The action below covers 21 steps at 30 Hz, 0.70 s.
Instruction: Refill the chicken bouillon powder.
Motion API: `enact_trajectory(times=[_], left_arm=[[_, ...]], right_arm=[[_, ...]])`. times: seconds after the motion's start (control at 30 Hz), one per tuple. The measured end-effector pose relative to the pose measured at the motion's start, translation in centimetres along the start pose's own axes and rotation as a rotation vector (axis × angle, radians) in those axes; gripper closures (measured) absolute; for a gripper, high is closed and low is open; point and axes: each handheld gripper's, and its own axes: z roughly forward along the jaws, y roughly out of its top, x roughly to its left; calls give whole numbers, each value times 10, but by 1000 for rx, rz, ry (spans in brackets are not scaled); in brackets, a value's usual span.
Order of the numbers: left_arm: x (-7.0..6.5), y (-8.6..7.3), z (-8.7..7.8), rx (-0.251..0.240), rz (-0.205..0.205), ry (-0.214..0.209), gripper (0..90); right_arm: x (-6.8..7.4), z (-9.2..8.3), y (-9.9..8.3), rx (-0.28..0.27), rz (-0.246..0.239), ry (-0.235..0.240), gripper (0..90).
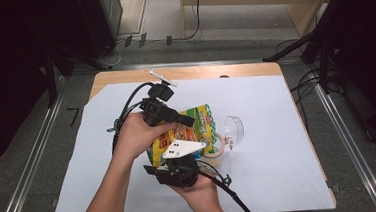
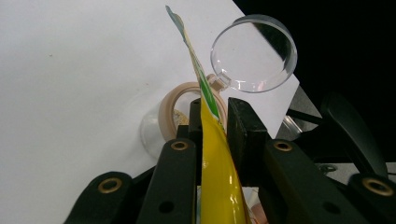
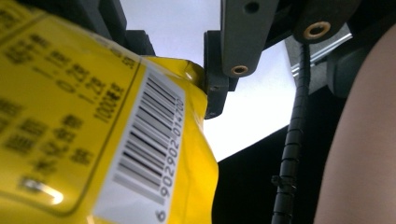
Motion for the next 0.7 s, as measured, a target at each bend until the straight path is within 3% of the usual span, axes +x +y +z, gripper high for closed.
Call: enact_trajectory(times=[0.2,0.4,0.7], left_arm=[[3,1,-3,-2,-9,-6,805],[2,0,0,2,-11,-6,816],[2,0,-1,-4,-9,3,808]], right_arm=[[0,-1,1,-25,3,13,706],[1,2,-1,-3,0,-11,711],[1,1,-2,-16,-1,-8,713]])
